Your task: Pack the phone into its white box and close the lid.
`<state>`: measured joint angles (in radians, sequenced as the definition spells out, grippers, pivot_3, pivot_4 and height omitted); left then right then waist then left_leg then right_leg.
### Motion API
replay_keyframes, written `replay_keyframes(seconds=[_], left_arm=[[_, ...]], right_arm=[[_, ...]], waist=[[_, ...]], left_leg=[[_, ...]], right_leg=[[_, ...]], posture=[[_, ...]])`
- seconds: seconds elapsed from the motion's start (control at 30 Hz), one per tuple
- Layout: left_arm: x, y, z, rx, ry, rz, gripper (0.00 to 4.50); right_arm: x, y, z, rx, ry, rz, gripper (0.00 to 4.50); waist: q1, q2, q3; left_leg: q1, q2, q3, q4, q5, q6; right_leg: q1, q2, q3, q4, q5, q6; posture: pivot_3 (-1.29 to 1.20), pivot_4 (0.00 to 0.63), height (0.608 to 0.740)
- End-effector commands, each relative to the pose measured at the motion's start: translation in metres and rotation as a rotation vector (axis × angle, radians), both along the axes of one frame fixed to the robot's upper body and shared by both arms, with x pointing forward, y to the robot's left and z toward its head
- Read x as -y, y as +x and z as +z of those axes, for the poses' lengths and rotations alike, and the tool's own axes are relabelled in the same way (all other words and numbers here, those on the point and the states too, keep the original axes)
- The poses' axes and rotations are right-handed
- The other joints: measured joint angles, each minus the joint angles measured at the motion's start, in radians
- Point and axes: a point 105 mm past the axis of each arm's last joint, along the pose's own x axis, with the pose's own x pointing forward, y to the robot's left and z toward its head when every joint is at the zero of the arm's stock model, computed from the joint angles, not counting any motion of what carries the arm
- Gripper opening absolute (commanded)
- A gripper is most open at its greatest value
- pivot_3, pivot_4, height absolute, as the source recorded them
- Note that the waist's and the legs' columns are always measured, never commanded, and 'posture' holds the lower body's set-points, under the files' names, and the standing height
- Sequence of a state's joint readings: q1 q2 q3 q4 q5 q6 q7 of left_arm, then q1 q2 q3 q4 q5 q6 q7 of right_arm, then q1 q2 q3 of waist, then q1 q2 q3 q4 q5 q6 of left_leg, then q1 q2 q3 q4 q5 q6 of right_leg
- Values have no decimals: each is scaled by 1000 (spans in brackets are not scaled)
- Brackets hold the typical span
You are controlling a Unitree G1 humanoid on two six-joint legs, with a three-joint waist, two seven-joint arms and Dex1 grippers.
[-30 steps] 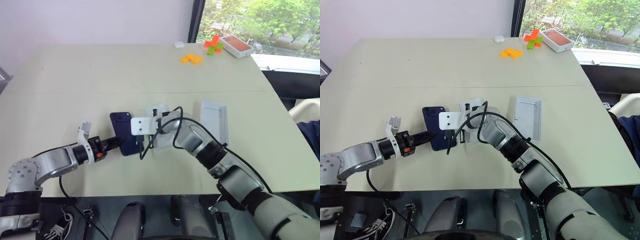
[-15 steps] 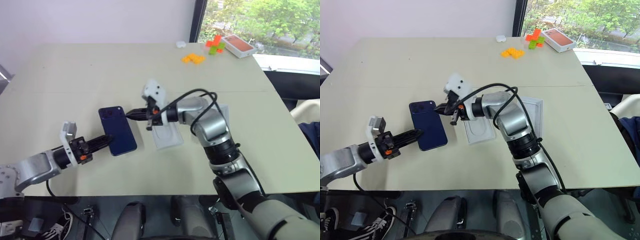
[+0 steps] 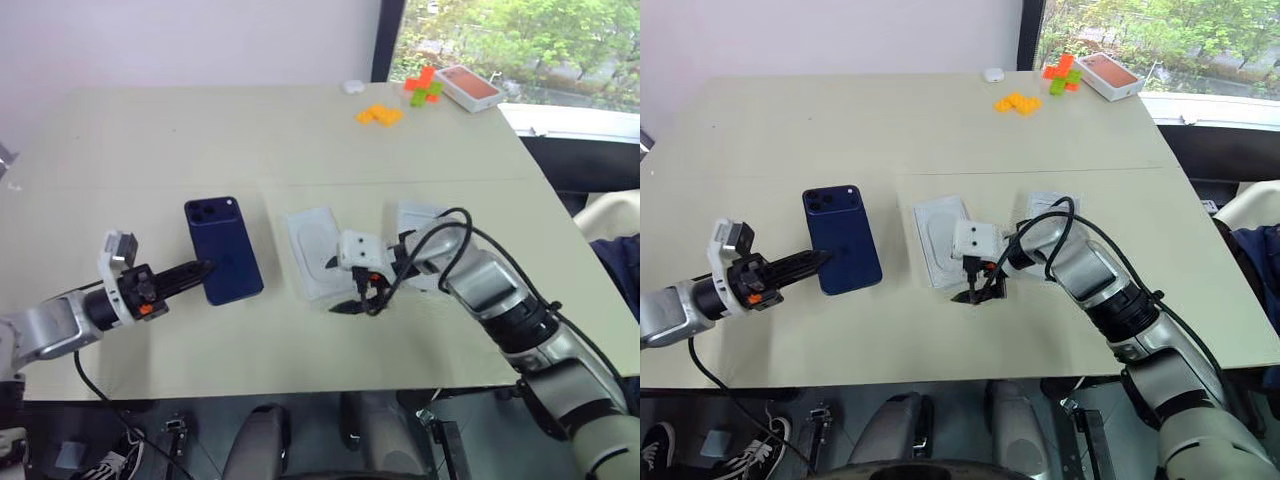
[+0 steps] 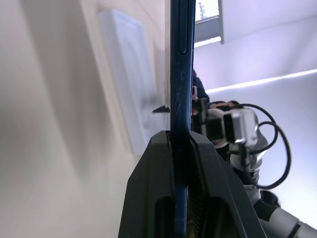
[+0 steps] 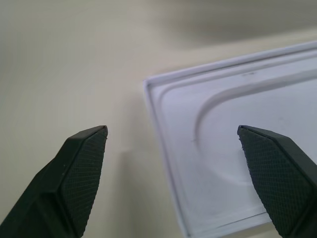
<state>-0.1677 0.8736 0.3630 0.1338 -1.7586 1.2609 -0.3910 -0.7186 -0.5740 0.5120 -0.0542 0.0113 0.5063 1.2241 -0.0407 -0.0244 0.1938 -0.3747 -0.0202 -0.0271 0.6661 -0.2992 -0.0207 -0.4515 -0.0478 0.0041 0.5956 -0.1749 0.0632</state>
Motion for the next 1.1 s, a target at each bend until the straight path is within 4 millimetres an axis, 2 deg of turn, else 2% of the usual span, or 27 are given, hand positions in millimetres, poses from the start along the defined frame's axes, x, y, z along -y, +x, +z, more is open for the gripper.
replay_keyframes(seconds=[0.03, 0.2, 0.23, 0.3, 0.5, 0.63, 0.73, 0.8, 0.93, 1.03, 1.1], left_arm=[[0, -1, 19, 76, -5, -13, 0], [-1, 1, 17, 68, 0, 8, 0], [-1, 1, 17, 70, 1, 8, 0], [1, 2, 17, 72, 4, 8, 0], [5, 4, 21, 86, 3, 10, 0], [8, 5, 23, 90, 7, 7, 0], [8, 7, 24, 97, 9, 11, 0], [8, 8, 25, 100, 3, 16, 0], [6, 8, 27, 103, 5, 22, 0], [4, 9, 26, 97, 7, 31, 0], [3, 11, 27, 98, 4, 34, 0]], right_arm=[[-3, 4, -6, 116, -78, 57, 4446], [-3, 7, -11, 115, -96, 68, 4446], [-4, 7, -13, 111, -101, 63, 4212], [-4, 11, -18, 122, -128, 49, 3663], [-3, 15, -21, 105, -147, 7, 697], [-12, 8, -13, 46, -79, -7, 697], [-41, -1, 5, -55, 92, -90, 697], [-48, -2, 5, -77, 110, -158, 697], [-54, -17, -2, -166, 108, -215, 697], [-58, -15, -4, -202, 133, -298, 697], [-60, -15, -6, -186, 116, -290, 697]], waist=[[-4, 0, 0], [-1, -1, -1], [-1, -1, -1], [-2, -1, -1], [0, -1, -1], [0, -2, -1], [-2, -2, -1], [-3, -2, -1], [5, -1, -1], [6, -2, -1], [6, -2, -1]], left_leg=[[0, 0, 0, 0, 0, 0], [1, 1, 0, 1, 1, -1], [1, 1, 0, 1, 1, -1], [1, 1, 0, 1, 1, -1], [2, 1, -1, 1, 1, -2], [4, 1, -1, 1, 2, -3], [3, 1, -2, 1, 2, -3], [2, 1, -2, 1, 2, -3], [1, 0, -2, 1, 2, -3], [1, -1, -2, 1, 2, -3], [1, -1, -2, 1, 2, -3]], right_leg=[[0, 0, 0, 0, 0, 0], [2, -1, 0, 0, 0, -1], [2, -1, 0, 0, 0, -1], [2, -1, 0, 0, 0, -1], [2, -1, 0, 1, 0, -2], [4, -1, 0, 1, 0, -2], [3, -1, 0, 1, 0, -2], [2, 0, 0, 2, 1, -1], [1, -1, 0, 2, 1, -1], [1, -3, 0, 1, 1, -2], [1, -2, 0, 1, 1, -2]], posture=[[0, 150, 740], [0, 150, 740], [0, 150, 740], [0, 150, 740], [0, 150, 740], [0, 150, 740], [0, 150, 740], [0, 150, 740], [0, 150, 740], [0, 150, 740], [0, 150, 740]])
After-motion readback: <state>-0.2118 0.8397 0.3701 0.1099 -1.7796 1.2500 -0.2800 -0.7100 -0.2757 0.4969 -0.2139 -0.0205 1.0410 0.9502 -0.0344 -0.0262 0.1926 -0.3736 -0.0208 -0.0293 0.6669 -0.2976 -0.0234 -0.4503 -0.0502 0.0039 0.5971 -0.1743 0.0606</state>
